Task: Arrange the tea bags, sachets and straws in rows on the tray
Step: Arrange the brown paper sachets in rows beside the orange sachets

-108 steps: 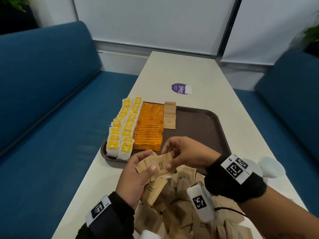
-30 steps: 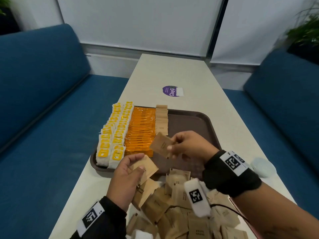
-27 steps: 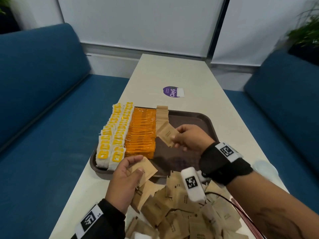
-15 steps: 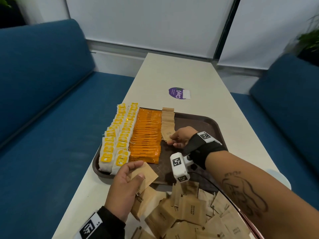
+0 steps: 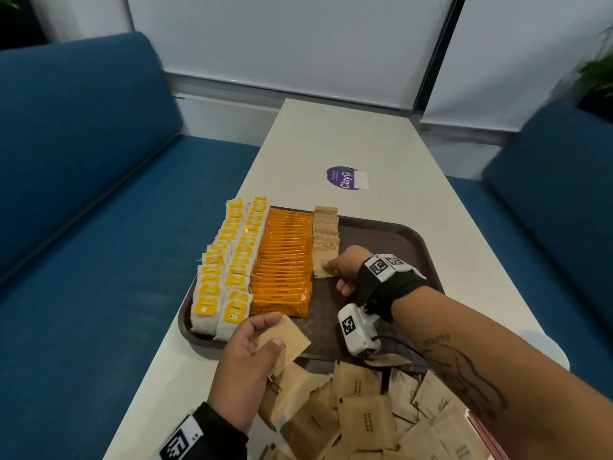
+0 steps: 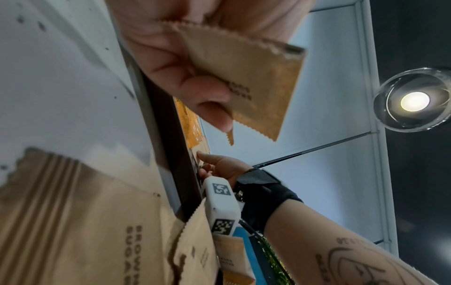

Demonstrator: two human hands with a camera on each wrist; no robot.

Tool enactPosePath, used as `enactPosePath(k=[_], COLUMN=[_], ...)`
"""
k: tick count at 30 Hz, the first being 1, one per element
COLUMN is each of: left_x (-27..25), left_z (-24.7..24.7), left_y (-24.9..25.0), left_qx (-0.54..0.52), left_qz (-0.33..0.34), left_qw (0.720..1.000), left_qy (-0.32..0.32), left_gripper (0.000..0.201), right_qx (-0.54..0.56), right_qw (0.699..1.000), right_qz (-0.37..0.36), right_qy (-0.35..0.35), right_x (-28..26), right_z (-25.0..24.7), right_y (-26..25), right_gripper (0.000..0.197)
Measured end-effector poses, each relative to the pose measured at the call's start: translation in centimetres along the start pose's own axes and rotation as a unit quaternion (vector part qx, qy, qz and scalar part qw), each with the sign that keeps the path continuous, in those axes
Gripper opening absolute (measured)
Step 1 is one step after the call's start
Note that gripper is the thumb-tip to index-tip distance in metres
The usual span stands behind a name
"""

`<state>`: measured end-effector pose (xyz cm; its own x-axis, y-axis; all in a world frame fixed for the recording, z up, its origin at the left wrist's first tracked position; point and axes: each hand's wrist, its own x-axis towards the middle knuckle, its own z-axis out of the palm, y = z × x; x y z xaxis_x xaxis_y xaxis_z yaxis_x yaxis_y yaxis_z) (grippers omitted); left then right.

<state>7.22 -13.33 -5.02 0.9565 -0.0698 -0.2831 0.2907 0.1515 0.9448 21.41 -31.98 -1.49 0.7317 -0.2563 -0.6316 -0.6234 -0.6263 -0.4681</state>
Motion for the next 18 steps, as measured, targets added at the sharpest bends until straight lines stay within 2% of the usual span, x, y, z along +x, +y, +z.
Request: enactPosePath(k=[7, 11, 14, 18], left_x=[-0.3, -0.6, -1.2, -1.8], left_z=[-0.2, 0.2, 0.7, 1.5], left_y=[0.2, 0.6, 1.1, 1.3], left_qx=[0.002, 0.015, 0.024, 0.034], left_qz=[0.001, 0.029, 0.048, 0.063], left_qw=[1.000, 0.999, 0.998, 0.997], left_qy=[-0.002, -0.013, -0.028, -0.042], left_gripper=[0.030, 0.033, 0.035, 0.035], right_qx=[0.029, 0.123, 0.135, 0.119], right_qw=[0.999, 0.987, 0.972, 0.963], right_qz=[-0.021, -0.105, -0.186, -0.225], right_qy=[0.004, -0.003, -0.053, -0.088], right_x=[-0.6, -3.7, -7.7, -12.0], right_z=[-1.6, -3.2, -3.4, -1.5], right_y=[-0.3, 0.3, 1.5, 4.6], right_gripper=[0.035, 0.032, 0.025, 0.020])
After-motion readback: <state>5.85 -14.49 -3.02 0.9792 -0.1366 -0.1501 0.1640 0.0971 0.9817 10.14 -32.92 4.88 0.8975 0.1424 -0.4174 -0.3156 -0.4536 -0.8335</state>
